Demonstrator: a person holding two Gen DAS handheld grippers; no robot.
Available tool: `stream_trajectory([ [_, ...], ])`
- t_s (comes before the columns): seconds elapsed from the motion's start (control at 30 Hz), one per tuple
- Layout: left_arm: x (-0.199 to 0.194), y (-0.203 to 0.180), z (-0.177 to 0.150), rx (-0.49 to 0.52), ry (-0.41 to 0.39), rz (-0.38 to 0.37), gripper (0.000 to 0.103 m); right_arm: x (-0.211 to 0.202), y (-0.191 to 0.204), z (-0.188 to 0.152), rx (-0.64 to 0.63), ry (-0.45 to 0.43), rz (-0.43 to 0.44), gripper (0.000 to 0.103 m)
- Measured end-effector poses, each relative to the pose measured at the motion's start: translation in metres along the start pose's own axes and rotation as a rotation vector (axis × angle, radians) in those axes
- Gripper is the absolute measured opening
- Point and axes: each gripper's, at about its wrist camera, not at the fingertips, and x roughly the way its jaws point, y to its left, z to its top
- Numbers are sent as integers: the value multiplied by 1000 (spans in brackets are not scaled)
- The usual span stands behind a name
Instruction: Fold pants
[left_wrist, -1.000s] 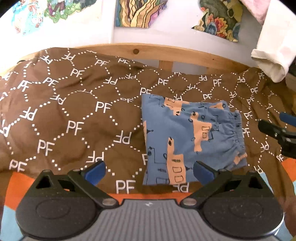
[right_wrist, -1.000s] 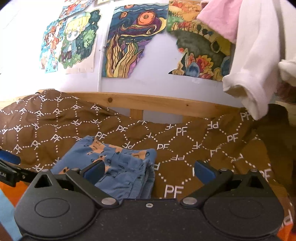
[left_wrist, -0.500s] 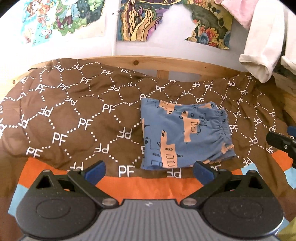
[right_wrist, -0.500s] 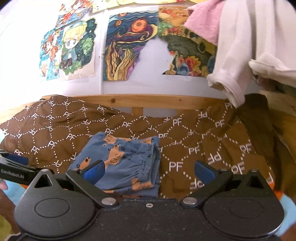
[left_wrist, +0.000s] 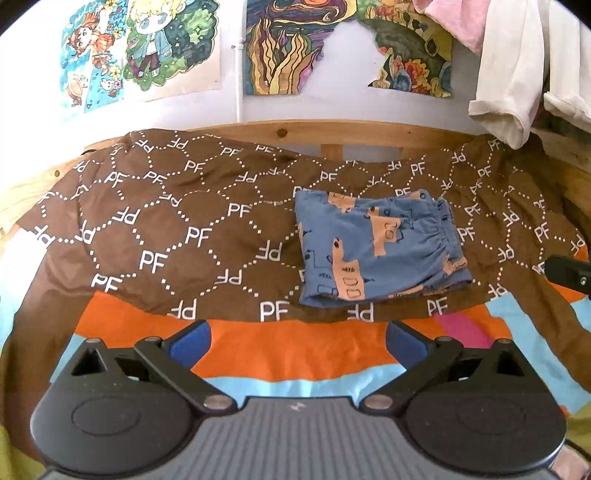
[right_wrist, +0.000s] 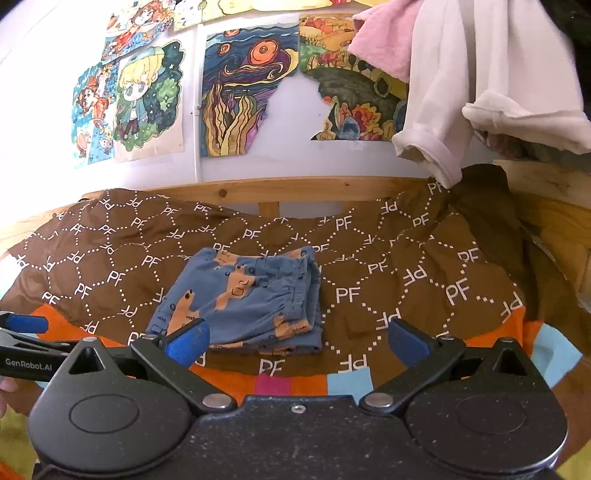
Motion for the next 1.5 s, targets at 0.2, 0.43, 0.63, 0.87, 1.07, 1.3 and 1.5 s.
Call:
stream_trajectory([
  [0.2, -4, 5, -6, -4, 16, 15, 103, -3, 5, -9, -26, -10, 8, 102],
  [0.43, -5, 8, -10, -18, 32, 33, 103, 0, 10, -14, -29, 12, 38, 102],
  [0.63, -2, 8, -12, -4, 49, 42, 103, 2, 10, -18, -13, 32, 52, 102],
  [0.87, -1, 9, -11, -15, 57, 46, 103, 2, 16, -19, -35, 36, 71, 102],
  [1.07, 0, 11, -12, -17, 70, 50, 103, 2, 17, -19, -41, 35, 74, 102],
  [1.3, 1, 13, -12, -24, 74, 52, 103, 3, 18, -19, -42, 38, 73, 102],
  [1.5, 1, 14, -13, -32, 82, 50, 103, 3, 18, -19, -48, 37, 79, 102],
])
